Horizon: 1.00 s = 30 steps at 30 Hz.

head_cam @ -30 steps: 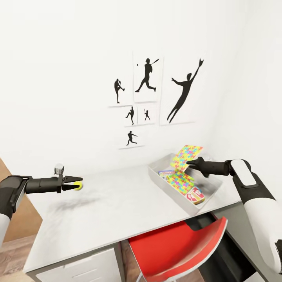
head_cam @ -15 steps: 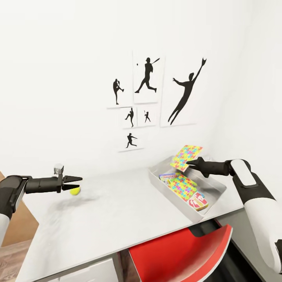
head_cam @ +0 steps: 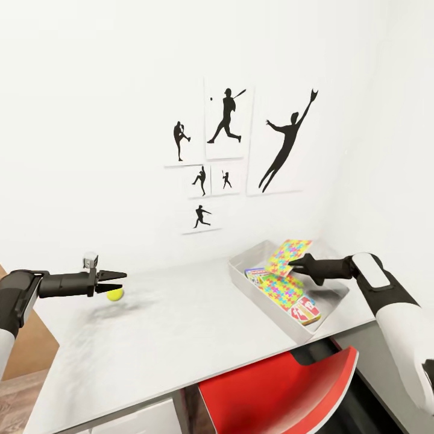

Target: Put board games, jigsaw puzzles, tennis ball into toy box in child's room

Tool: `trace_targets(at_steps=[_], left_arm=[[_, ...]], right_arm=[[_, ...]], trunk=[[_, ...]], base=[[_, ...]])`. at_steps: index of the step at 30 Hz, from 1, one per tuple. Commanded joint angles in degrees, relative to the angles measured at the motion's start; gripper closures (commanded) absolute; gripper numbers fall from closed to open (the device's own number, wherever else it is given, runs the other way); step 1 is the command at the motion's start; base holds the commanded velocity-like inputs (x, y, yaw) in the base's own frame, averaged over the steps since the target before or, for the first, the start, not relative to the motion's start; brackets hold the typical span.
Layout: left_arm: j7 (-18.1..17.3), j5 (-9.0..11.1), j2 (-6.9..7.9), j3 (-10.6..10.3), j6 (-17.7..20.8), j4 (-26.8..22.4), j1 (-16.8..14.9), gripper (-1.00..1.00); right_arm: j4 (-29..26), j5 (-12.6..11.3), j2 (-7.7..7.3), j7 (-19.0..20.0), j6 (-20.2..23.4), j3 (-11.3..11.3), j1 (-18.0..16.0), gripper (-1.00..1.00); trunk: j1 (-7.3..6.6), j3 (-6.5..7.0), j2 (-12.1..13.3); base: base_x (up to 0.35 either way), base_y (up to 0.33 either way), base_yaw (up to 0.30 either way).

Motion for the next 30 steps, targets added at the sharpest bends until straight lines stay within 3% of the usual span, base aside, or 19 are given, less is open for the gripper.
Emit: trace_targets(at_steps=[1,6,17,30], left_arm=[[-0.5,-0.6,-0.02,0.1,0.6,0.0,-0.1,-1.00],[-0.5,-0.6,-0.02,0.1,0.6,0.0,-0.1,-1.00],[-0.5,-0.6,0.00,0.3,0.6,0.0,-0.1,-1.00],[-0.5,-0.6,0.06,0.3,0.6,-1.0,-0.1,-1.00]], right_arm=[[0.2,-0.7,-0.04,-0.5,0.1,0.7,-0.1,1.00],[0.6,-0.8,-0.06,-0.5,0.1,2.2,-0.1,1.00],[0.6,-1.1,0.07,-0.4,0.1,2.5,0.2,1.00],[0.6,-1.2,0.04,-0.4,0.1,2.3,0.2,1.00]], trunk=[[0.04,-0.13,-0.1],[0.04,-0.13,-0.1],[0.04,-0.19,-0.1],[0.04,-1.29,-0.1]], base=[[0.000,0.000,0.000],[0.000,0.000,0.000],[0.000,0.000,0.000],[0.000,0.000,0.000]])
